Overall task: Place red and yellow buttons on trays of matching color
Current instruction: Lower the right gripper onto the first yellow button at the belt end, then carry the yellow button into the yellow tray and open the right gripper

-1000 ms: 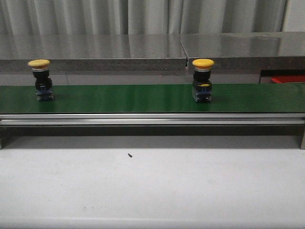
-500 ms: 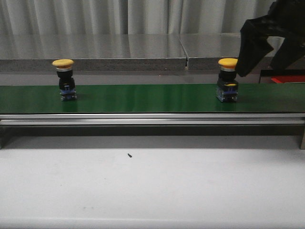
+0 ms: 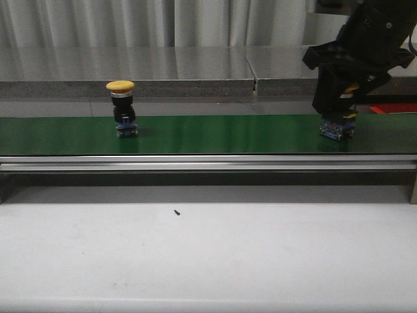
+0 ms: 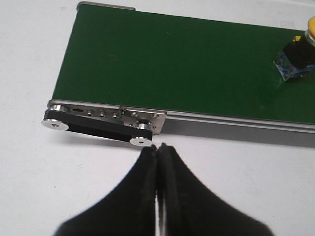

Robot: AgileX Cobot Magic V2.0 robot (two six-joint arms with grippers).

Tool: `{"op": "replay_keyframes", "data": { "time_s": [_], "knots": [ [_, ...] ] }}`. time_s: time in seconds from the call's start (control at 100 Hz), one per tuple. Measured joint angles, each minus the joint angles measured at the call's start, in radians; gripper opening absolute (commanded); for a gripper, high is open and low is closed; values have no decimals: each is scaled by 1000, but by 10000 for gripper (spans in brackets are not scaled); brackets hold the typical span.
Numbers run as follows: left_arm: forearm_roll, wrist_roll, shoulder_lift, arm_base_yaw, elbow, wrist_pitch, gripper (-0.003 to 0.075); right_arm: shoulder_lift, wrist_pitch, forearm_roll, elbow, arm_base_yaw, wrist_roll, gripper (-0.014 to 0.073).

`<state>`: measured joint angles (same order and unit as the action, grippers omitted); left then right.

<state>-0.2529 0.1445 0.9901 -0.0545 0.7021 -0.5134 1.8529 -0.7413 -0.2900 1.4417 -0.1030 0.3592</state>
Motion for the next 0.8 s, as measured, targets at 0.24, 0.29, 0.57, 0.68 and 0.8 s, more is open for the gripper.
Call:
{"op": "replay_keyframes", "data": {
  "time_s": [0.24,0.29,0.57,0.68,0.8],
  "knots": [
    [0,0,0,0,0,0,-19,-26,-87,0,20,53,-7,66],
    [0,0,0,0,0,0,-19,-49,-123,0,20,79,-7,66],
    [0,0,0,0,-2,0,-19,-250,-177,2,-156,316,-54,66],
    [0,0,0,0,-2,-4,-19,-323,-140,8,-271,414,-63,66],
    [0,1,0,0,-4,-8,-19,-360,-78,8,-374,509,-66,66]
  ]
}}
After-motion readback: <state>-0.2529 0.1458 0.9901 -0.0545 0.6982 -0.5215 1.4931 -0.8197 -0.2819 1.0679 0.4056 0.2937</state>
